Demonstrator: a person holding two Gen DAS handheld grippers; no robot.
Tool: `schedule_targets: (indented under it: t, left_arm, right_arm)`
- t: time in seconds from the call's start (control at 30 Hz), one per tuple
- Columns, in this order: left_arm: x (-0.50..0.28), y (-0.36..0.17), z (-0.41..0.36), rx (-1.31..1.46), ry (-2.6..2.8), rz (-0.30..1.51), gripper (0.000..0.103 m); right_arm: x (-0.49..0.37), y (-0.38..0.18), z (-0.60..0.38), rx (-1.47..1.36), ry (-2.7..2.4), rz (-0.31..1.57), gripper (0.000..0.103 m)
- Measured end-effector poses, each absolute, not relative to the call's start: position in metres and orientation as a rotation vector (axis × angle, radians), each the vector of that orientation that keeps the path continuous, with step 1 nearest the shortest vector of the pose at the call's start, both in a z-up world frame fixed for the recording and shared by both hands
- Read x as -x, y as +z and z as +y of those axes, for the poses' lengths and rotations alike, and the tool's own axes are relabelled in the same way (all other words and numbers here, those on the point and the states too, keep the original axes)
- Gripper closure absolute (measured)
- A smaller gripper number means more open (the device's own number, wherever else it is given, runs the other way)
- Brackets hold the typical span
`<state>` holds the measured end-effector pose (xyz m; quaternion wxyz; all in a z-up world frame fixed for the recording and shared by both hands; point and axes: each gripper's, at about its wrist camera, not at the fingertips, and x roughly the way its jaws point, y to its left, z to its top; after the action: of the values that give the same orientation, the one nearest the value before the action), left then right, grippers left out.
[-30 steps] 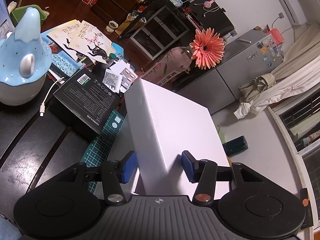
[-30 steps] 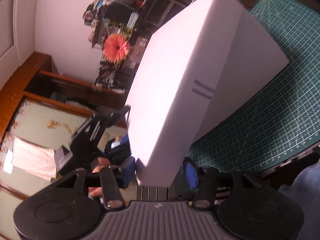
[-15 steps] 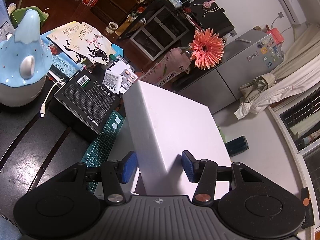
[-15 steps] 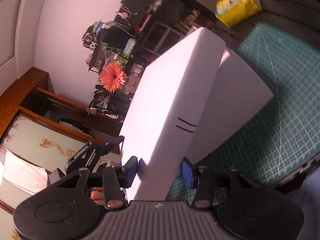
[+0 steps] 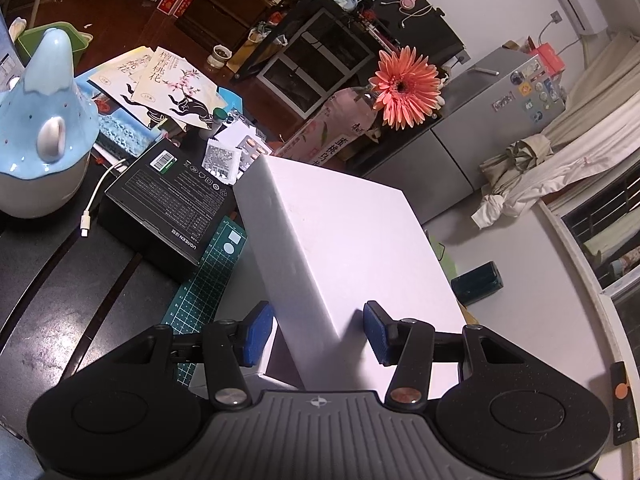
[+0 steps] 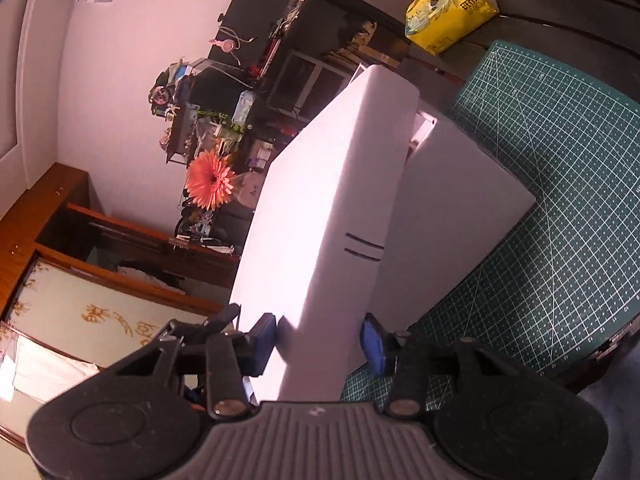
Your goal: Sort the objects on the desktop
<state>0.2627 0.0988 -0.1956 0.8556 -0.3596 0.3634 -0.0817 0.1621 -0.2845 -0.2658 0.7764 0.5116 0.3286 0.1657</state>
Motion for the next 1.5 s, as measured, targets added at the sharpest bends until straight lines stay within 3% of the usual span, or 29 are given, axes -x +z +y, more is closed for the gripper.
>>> schedule_targets:
  t: [0.93,1.23,1.33,1.5]
  left_arm:
    - [-0.292,-0.217,0.124,0.911,-0.162,0.72,0.041]
    - [-0.294,-0.221,0.12,0.956,-0.2,0.721,0.041]
    - [-0.294,-0.222,0.119,0.968,-0.206,0.726,0.041]
    - [-0.294,-0.223,0.118,0.974,-0.205,0.724,0.046]
  right_arm:
    - [-0.163,-0.267,-0.283,-1.12,0.382,0.737,0.05]
    - [-0.165,-0.274,-0.277,-1.184,0.446,0.771,0.051]
    - [-0.163,-0.277,-0.273,-1.194,0.459,0.786,0.059]
    - [-0.159,-0.278,-0.269,-1.199,0.475,0.802,0.06]
